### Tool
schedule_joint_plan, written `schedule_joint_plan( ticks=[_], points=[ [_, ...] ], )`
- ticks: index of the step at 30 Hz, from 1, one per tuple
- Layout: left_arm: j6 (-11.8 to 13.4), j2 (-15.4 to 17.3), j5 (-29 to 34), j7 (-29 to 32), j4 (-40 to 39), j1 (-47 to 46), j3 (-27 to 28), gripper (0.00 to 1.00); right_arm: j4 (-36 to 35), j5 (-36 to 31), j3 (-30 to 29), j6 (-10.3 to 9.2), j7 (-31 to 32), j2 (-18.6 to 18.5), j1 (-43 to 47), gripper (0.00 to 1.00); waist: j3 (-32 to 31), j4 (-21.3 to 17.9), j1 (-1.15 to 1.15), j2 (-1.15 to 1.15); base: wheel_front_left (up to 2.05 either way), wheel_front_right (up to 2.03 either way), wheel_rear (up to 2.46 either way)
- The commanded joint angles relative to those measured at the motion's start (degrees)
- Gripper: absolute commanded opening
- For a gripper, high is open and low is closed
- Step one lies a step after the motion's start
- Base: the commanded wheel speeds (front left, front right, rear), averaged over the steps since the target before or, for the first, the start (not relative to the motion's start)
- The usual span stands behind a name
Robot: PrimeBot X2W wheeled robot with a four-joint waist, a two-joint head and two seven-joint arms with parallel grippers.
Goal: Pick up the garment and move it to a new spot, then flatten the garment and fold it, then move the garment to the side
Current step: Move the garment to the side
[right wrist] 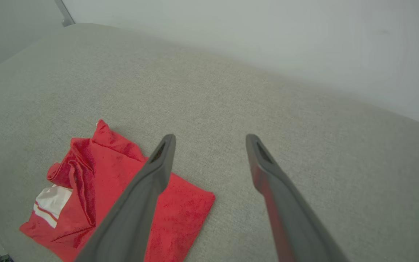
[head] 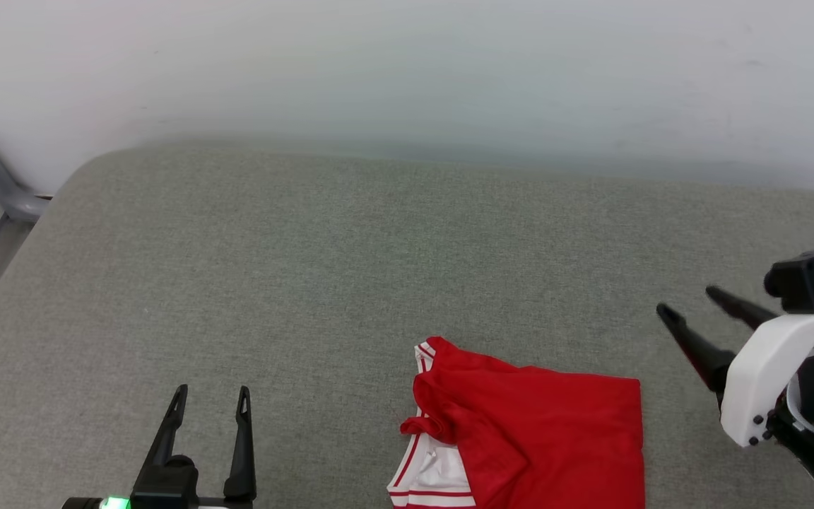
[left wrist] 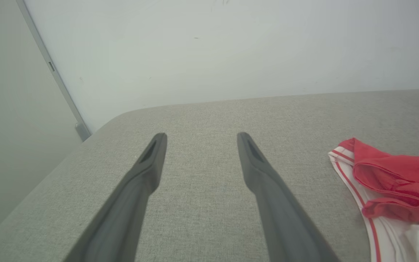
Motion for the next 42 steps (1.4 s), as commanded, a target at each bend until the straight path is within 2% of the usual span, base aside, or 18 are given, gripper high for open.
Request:
schedule_joint_plan(
  ticks=[1,7,13,21,28,33,34,35,36,42],
  points=[
    [0.0,0.2,-0.1,-0.3,0.0,-0.9,-0.2,1.0,0.4,2.1,1.1,-0.05,3.6,-1.2,-0.4,1.0,0.3,0.4,0.0,0.0,0.0,0.0,0.0],
    [0.2,-0.1,-0.4,-0.3,0.1,-1.4,-0.5,1.0,1.3,9.0,5.0,-0.05,16.6,-5.0,3.4,1.0,1.4,1.4,0.0,0.0,0.0,0.0,0.0],
    [0.2,-0.4,-0.6,-0.3,0.0,-2.4,-0.8,1.0,2.2,12.3,6.3,-0.05,21.6,-6.0,6.7,1.0,3.2,2.5,0.0,0.0,0.0,0.0,0.0],
    [-0.1,-0.8,-0.6,-0.3,0.2,-4.1,-1.4,1.0,6.4,13.2,8.9,-0.05,20.9,-3.6,6.0,1.0,6.0,4.2,0.0,0.0,0.0,0.0,0.0],
    [-0.1,-1.1,-0.7,-0.3,0.6,-5.4,-1.8,1.0,13.4,13.4,13.7,-0.05,19.4,-1.1,5.7,1.0,7.6,5.0,0.0,0.0,0.0,0.0,0.0],
    [0.1,-1.2,-0.8,-0.3,1.0,-5.7,-1.7,1.0,16.2,13.3,17.8,-0.04,16.7,-1.1,5.9,1.0,7.8,5.1,0.0,0.0,0.0,0.0,0.0],
    [0.2,-1.2,-0.8,-0.3,1.0,-5.6,-1.6,1.0,16.3,13.3,18.3,-0.02,15.8,-1.2,5.7,0.85,7.7,5.0,0.0,0.0,0.0,0.0,0.0],
    [0.2,-1.2,-0.9,-0.3,1.0,-5.5,-1.5,1.0,16.4,13.4,18.6,-0.02,14.9,-1.5,5.4,0.05,7.7,5.0,0.0,0.0,0.0,0.0,0.0],
    [0.3,-1.2,-0.9,-0.3,1.0,-5.4,-1.5,1.0,16.6,13.7,19.0,-0.03,14.5,-1.7,5.1,0.0,7.6,4.8,0.0,0.0,0.0,0.0,0.0],
    [0.4,-1.2,-1.0,-0.3,1.1,-5.1,-1.1,1.0,16.3,14.1,19.4,-0.06,10.8,-3.5,2.5,0.0,7.3,4.3,0.0,0.0,0.0,0.0,0.0]
  ],
)
